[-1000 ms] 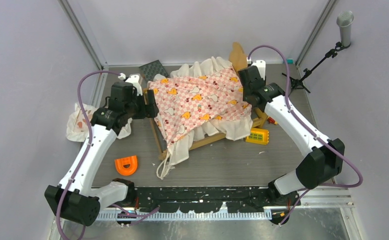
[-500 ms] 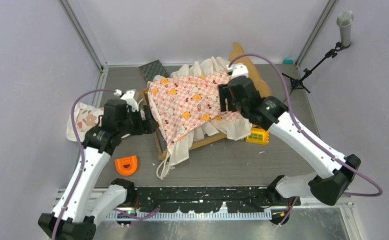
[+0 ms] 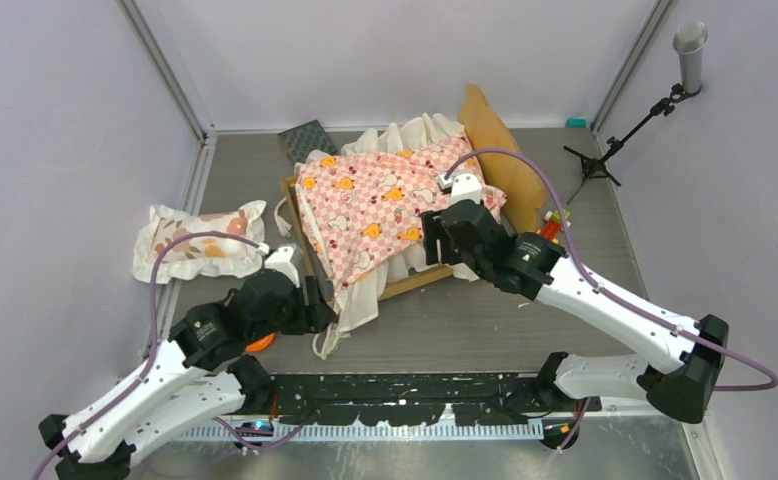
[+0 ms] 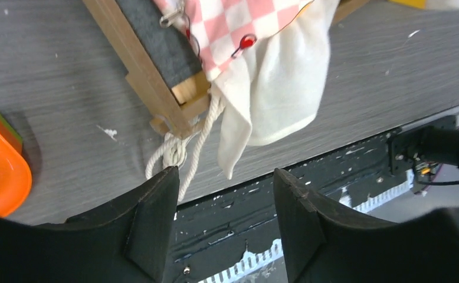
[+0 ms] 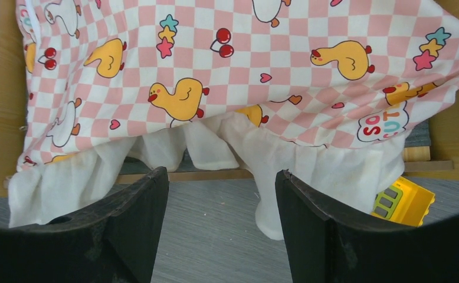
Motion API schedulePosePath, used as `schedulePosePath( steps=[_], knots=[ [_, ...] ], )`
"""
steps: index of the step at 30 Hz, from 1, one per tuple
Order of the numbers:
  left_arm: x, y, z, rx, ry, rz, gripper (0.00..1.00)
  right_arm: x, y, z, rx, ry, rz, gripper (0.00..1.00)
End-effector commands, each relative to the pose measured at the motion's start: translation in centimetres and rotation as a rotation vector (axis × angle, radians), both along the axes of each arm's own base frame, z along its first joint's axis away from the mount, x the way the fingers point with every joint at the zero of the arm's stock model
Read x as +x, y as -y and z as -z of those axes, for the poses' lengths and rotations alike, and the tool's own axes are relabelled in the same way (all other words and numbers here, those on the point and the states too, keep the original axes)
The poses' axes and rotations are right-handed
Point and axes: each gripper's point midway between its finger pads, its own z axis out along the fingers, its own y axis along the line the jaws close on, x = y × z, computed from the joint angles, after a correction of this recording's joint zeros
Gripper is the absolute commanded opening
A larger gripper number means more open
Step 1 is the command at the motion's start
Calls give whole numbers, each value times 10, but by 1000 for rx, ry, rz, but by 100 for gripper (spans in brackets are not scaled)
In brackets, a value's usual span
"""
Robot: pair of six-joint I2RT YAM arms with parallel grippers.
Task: Set up the pet bed
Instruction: Adjust the mattress on the bed frame.
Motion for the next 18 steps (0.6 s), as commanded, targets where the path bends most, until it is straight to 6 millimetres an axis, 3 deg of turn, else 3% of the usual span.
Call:
schedulePosePath(
  steps=[1, 9, 18],
  knots=[
    [-1, -2, 27, 83, -32, -112, 60, -2, -2, -30, 146, 65, 30, 71],
    [-18, 6, 54, 277, 25, -120, 59, -10, 5, -24, 166, 50, 34, 71],
    [-16, 11, 82, 405, 47, -123, 55, -16, 2, -29, 162, 34, -8, 70]
  ],
)
